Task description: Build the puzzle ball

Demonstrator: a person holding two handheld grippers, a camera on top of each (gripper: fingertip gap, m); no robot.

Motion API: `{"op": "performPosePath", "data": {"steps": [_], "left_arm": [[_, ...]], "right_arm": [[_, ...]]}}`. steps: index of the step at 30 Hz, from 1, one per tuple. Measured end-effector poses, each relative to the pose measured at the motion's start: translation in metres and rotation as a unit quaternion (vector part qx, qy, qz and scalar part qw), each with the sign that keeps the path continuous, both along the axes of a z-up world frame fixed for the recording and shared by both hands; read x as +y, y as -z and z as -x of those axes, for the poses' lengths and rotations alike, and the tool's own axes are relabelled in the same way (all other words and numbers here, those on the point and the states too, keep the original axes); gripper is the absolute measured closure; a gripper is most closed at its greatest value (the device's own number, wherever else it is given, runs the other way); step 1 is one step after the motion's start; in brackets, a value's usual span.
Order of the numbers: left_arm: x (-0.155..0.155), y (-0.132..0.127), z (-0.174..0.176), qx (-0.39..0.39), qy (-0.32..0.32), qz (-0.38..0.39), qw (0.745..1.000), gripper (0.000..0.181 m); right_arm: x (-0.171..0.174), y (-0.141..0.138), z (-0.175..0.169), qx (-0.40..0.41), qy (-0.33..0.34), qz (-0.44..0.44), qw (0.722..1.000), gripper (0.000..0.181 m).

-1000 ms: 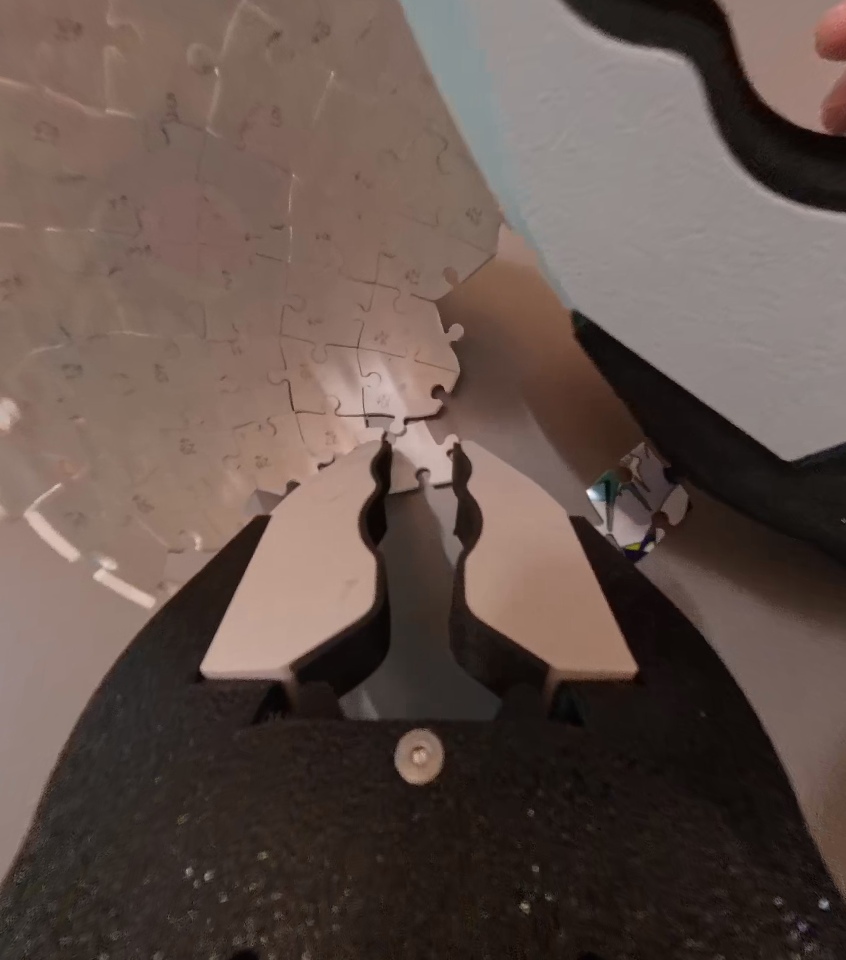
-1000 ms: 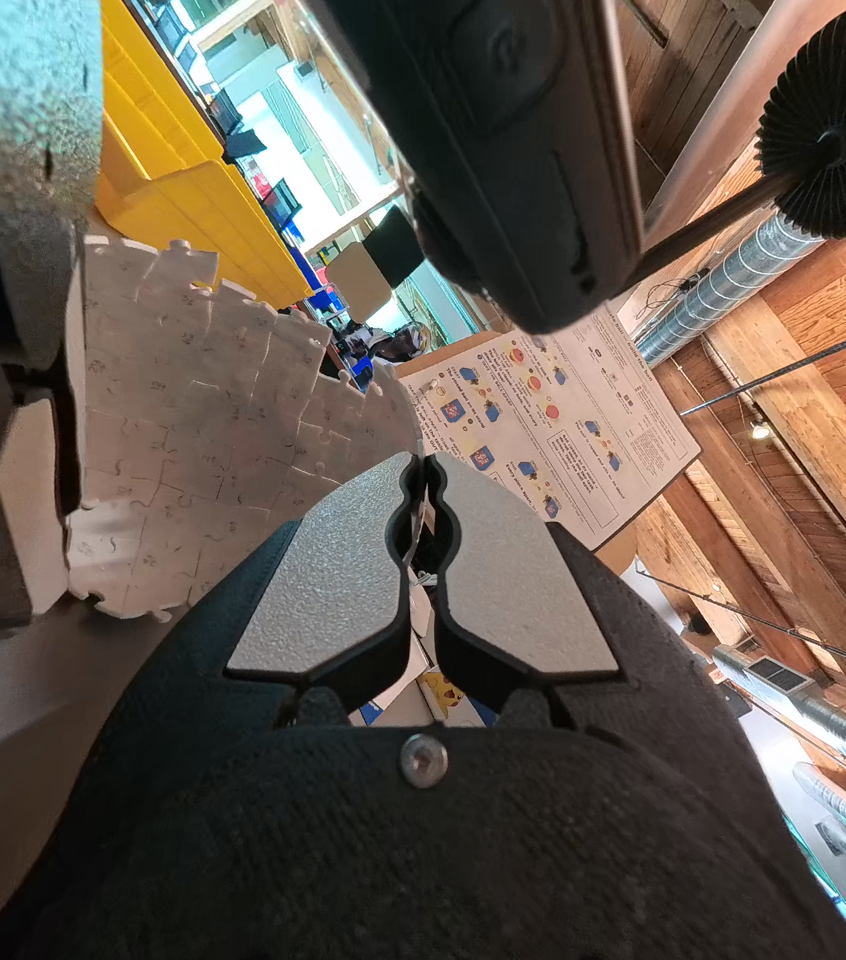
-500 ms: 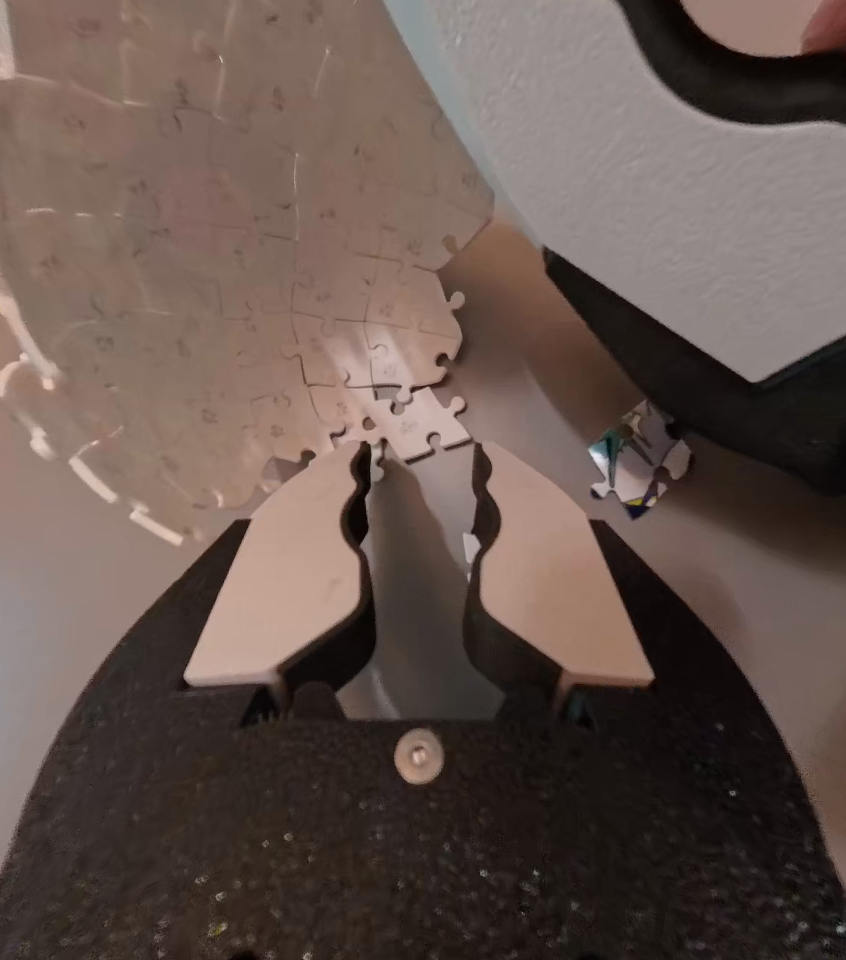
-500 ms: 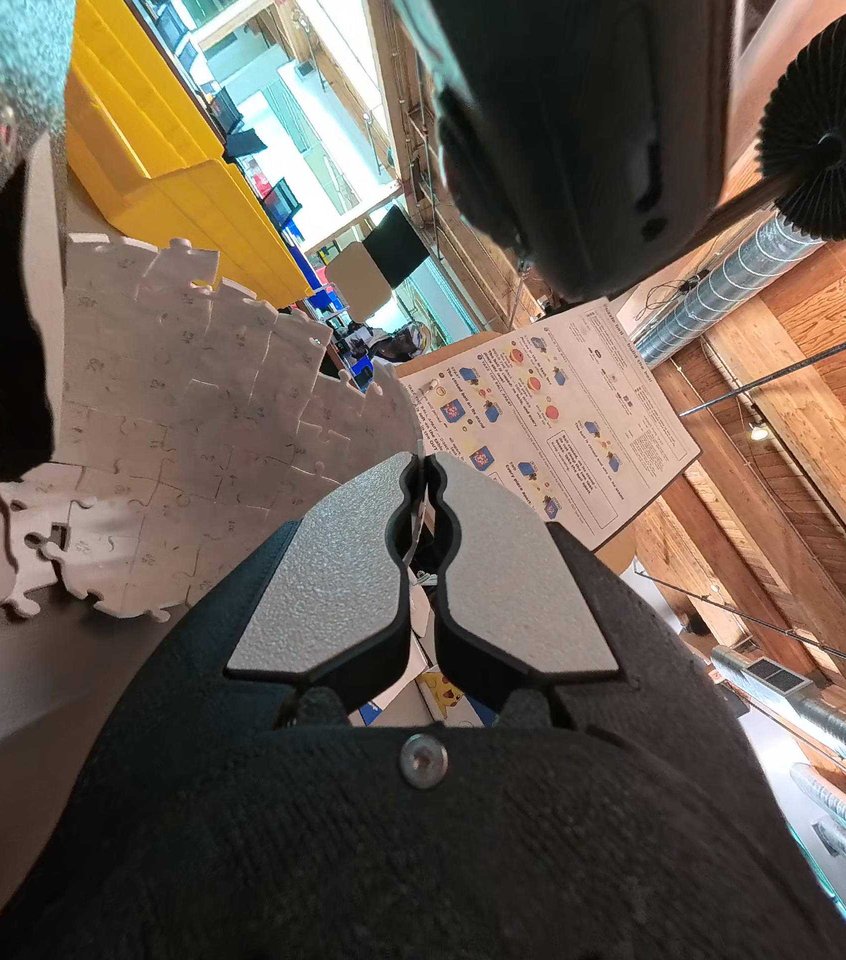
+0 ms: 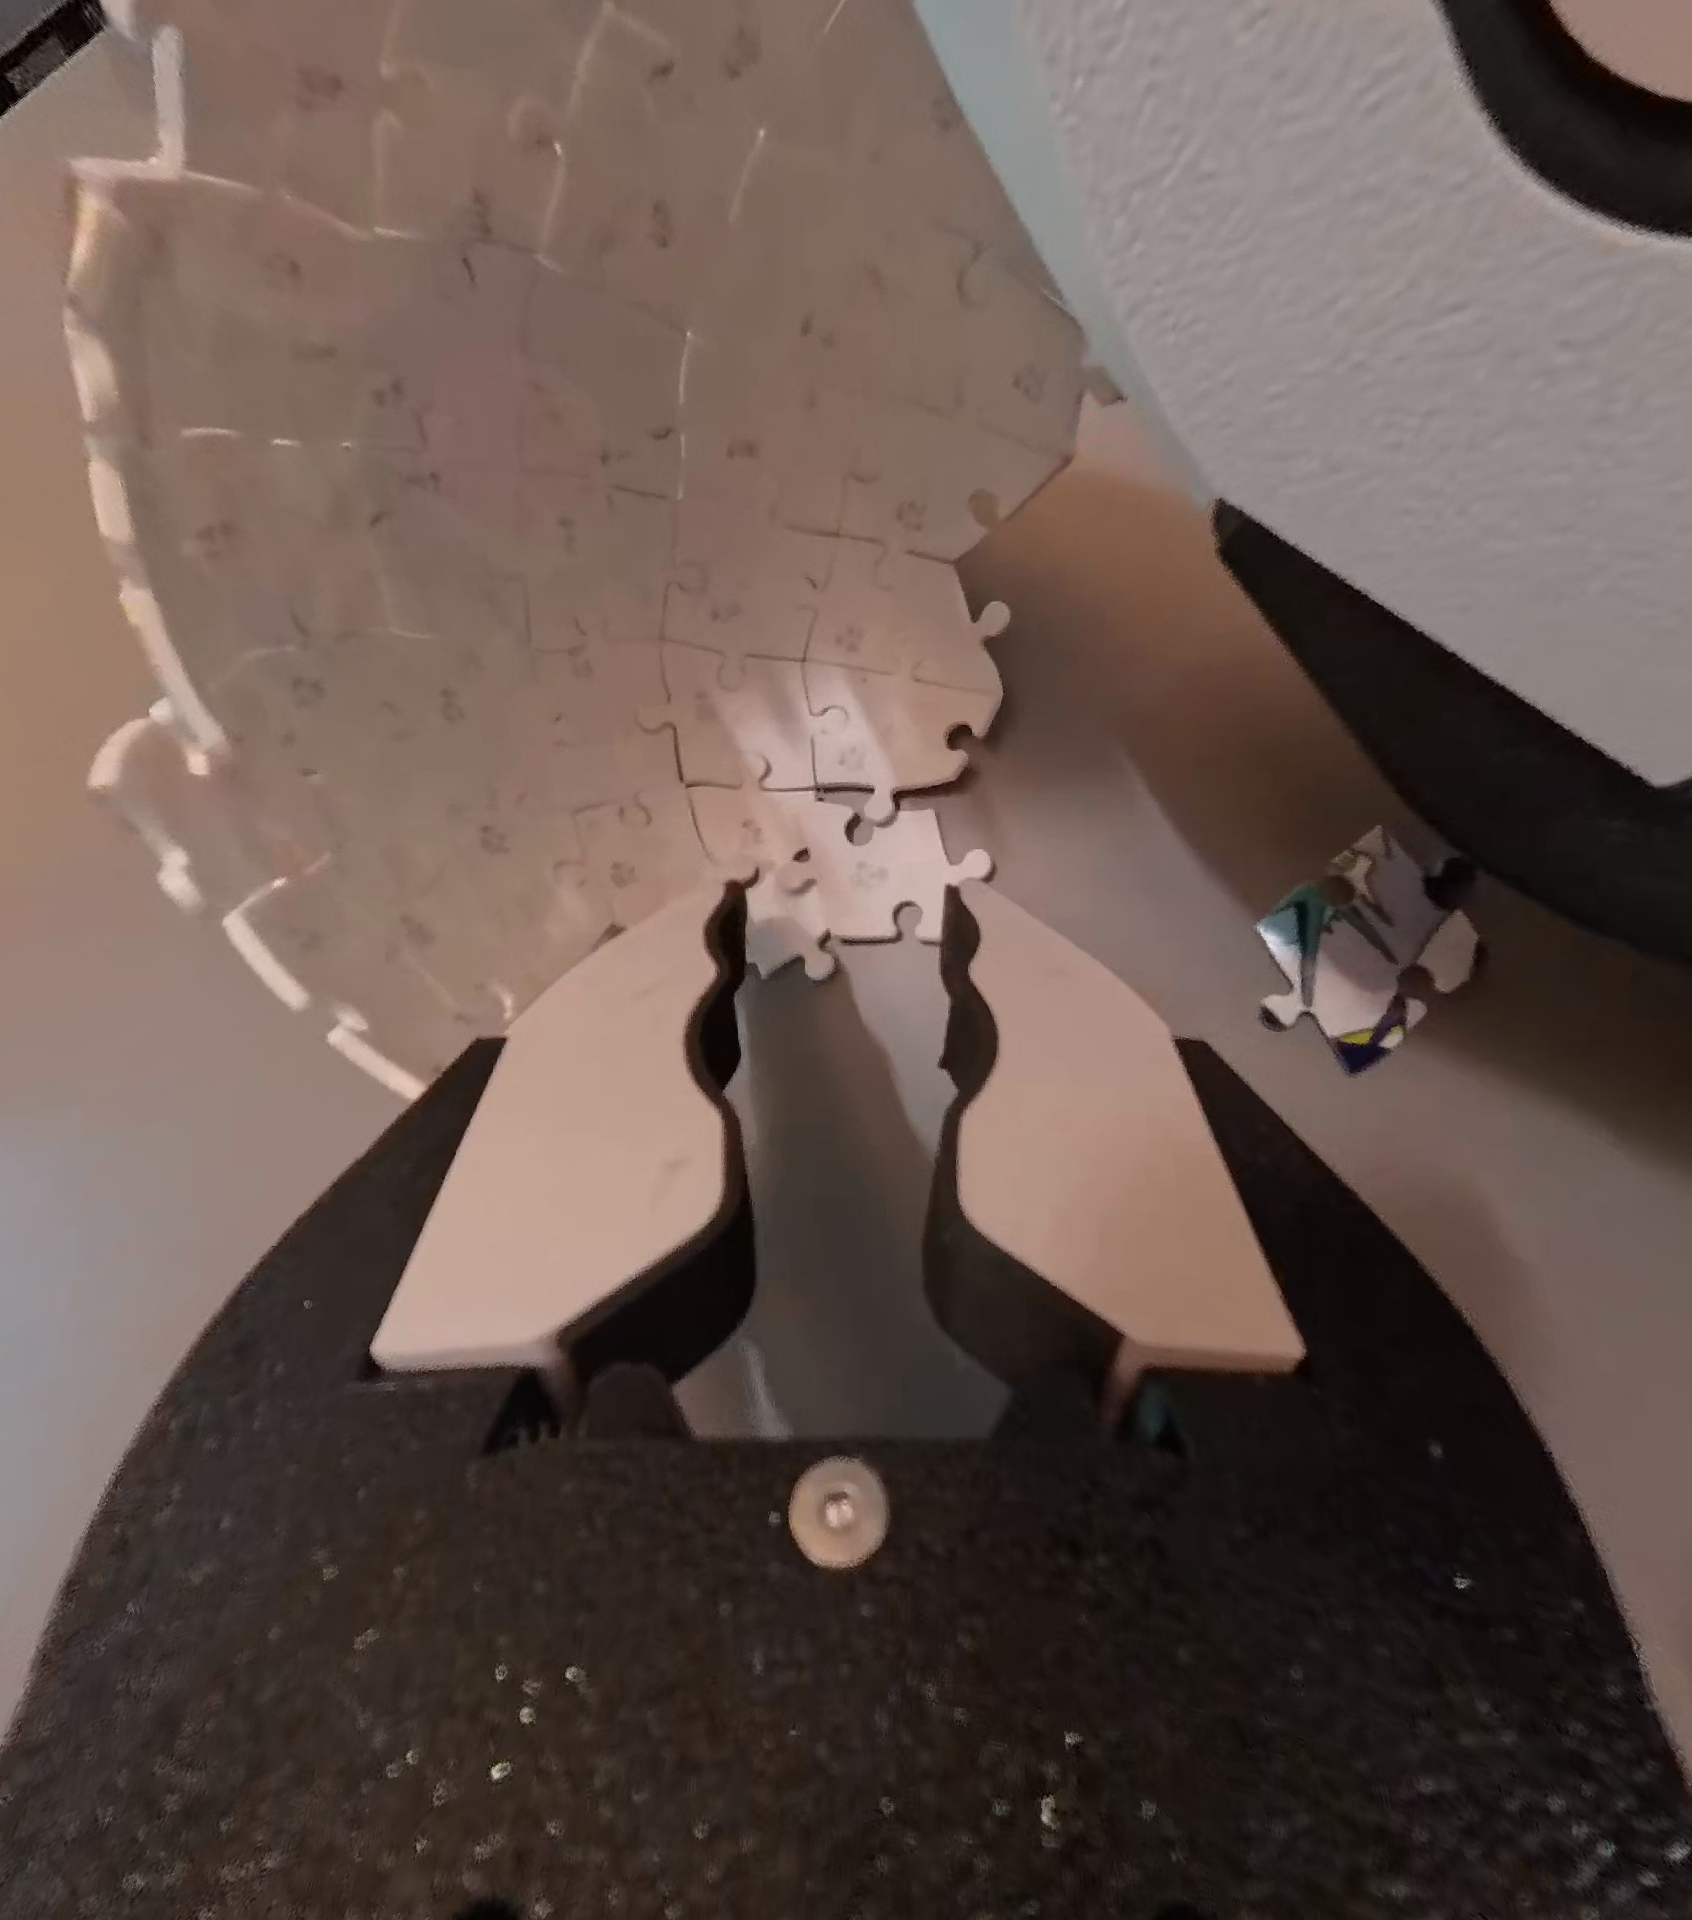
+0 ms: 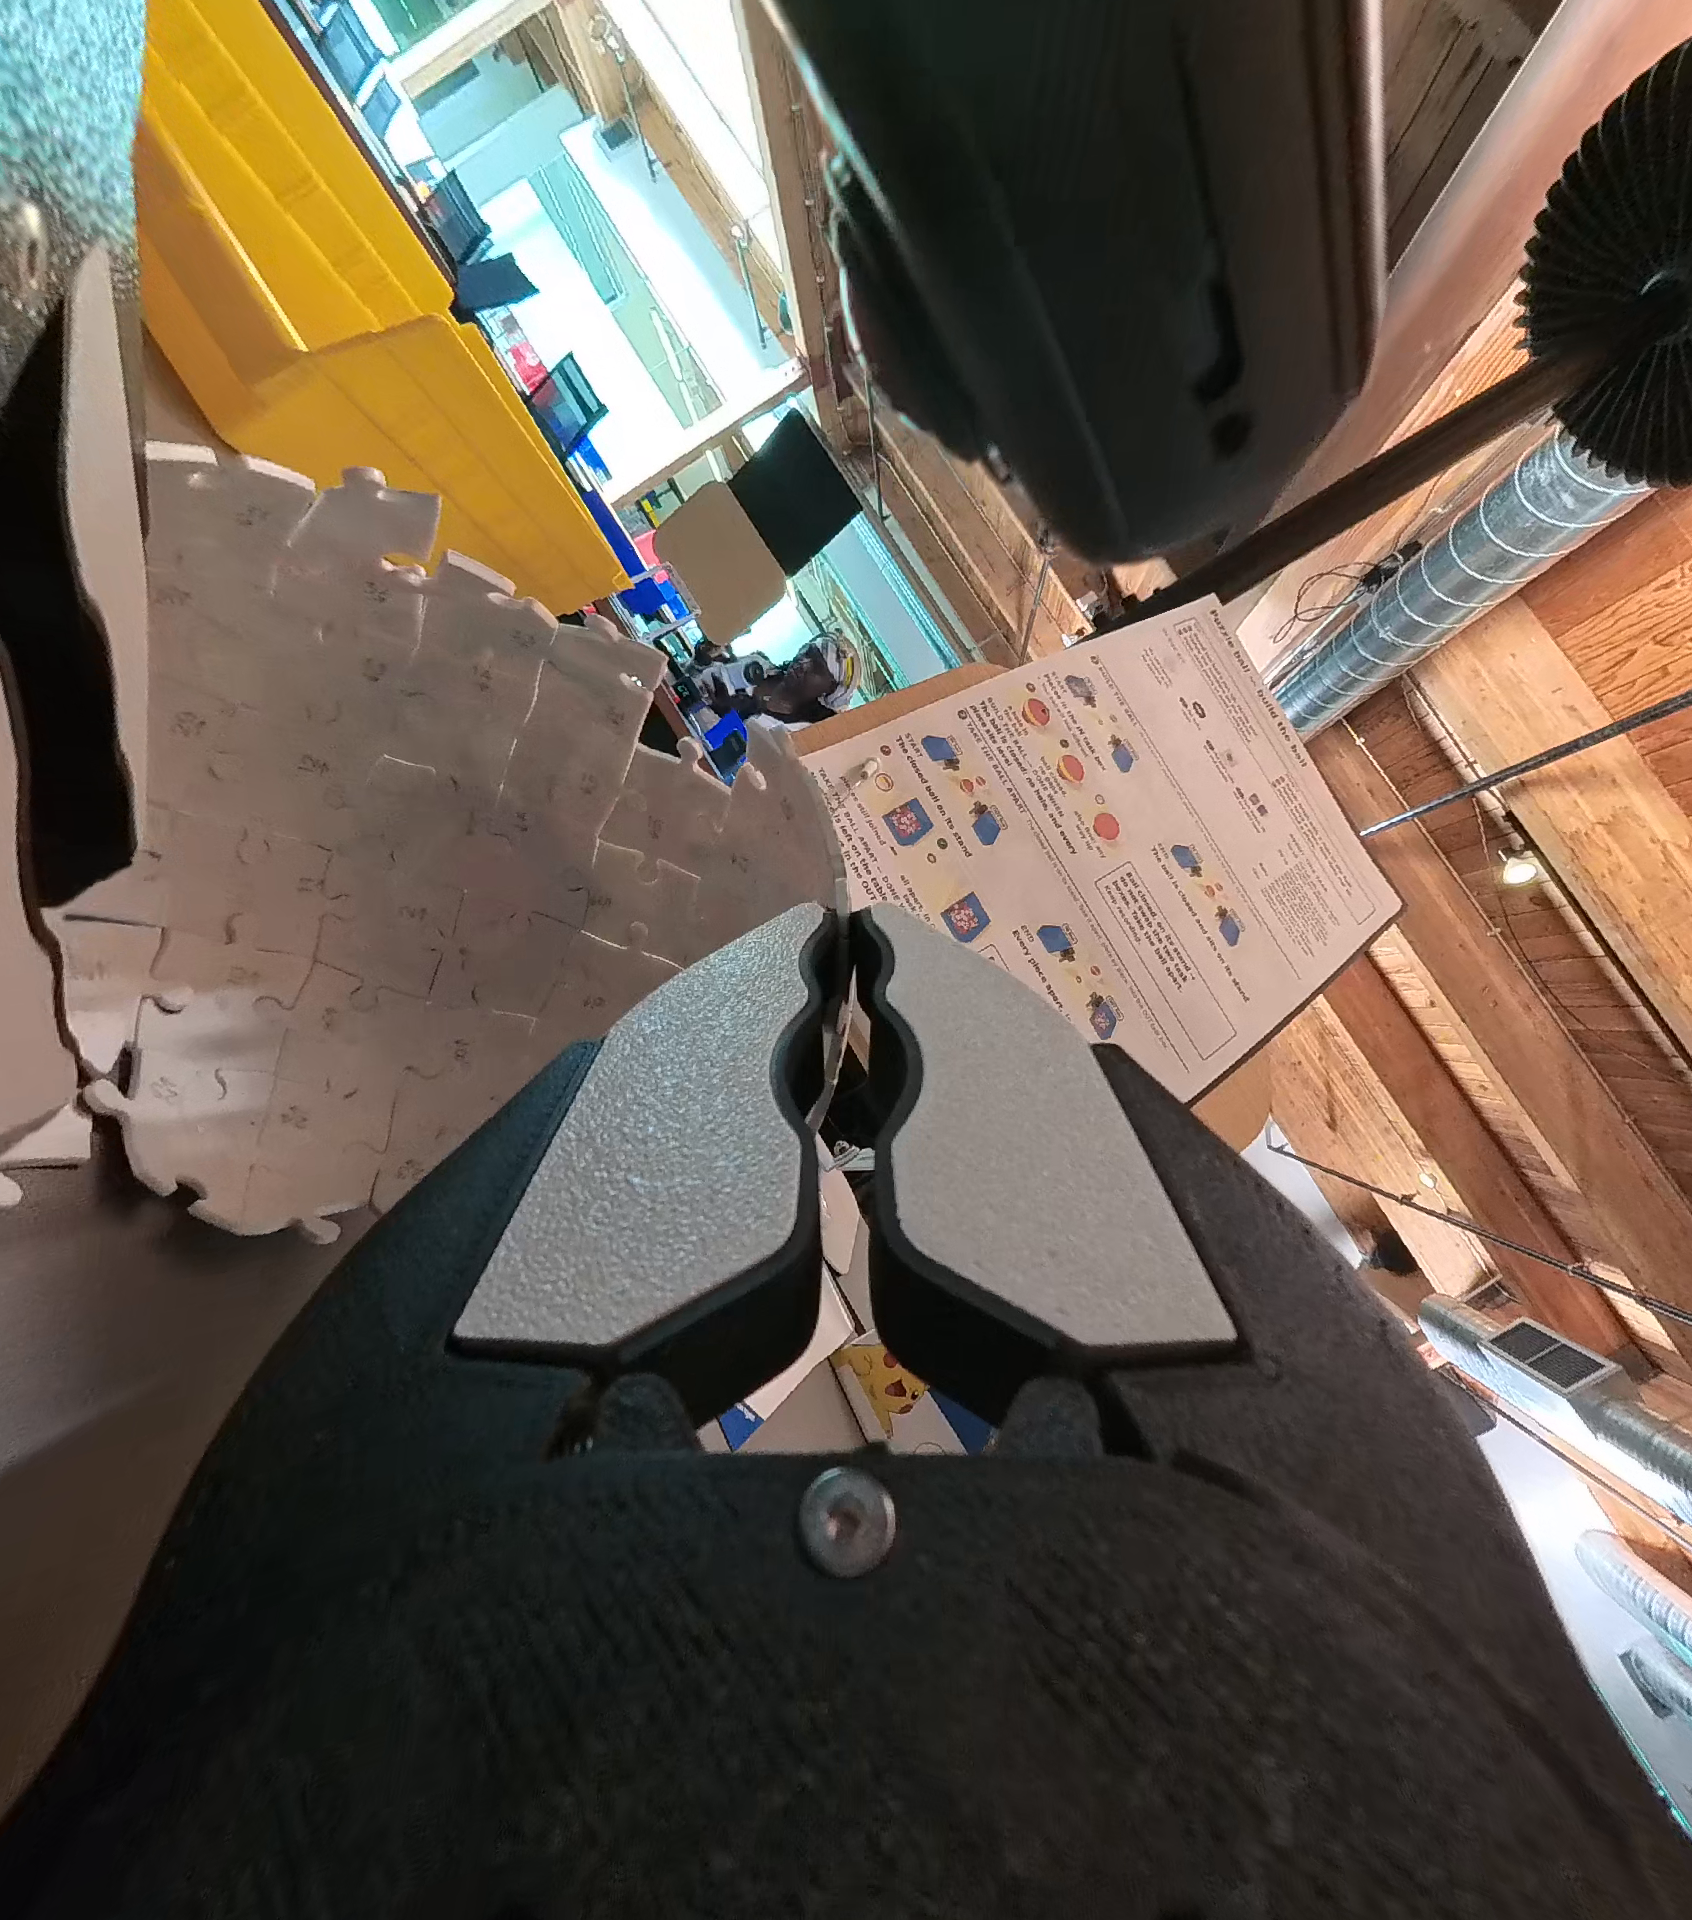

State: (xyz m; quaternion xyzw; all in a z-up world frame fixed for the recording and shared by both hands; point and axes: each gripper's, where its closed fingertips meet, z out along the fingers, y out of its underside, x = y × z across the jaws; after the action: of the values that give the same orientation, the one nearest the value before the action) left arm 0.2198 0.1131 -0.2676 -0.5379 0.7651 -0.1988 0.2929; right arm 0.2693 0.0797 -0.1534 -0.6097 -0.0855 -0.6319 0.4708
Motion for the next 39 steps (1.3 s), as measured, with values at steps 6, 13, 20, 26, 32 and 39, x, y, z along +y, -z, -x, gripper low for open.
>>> {"op": "performPosePath", "data": {"steps": [6,13,20,26,32,39], "left_arm": [[-0.007,-0.001,0.002,0.002,0.02,-0.003,1.0,0.145],[-0.015,0.002,-0.002,0.016,0.02,0.034,0.999,0.137],[-0.01,0.006,-0.004,0.033,0.006,0.029,0.999,0.138],[-0.011,0.007,-0.006,0.044,-0.002,0.047,0.998,0.138],[-0.011,0.007,-0.008,0.044,-0.004,0.048,0.998,0.136],[-0.016,0.008,-0.007,0.052,0.003,0.068,0.996,0.145]], "right_arm": [[0.0,0.0,0.0,-0.001,0.0,0.0,1.0,0.179],[0.0,0.0,0.0,-0.002,0.0,0.001,1.0,0.179],[0.001,0.0,0.0,-0.001,0.0,0.002,1.0,0.179],[0.001,0.0,0.0,-0.001,-0.002,0.002,1.0,0.179],[0.001,0.001,0.0,0.002,-0.002,0.001,1.0,0.179],[0.001,0.001,-0.001,0.003,-0.002,0.0,1.0,0.179]]}}
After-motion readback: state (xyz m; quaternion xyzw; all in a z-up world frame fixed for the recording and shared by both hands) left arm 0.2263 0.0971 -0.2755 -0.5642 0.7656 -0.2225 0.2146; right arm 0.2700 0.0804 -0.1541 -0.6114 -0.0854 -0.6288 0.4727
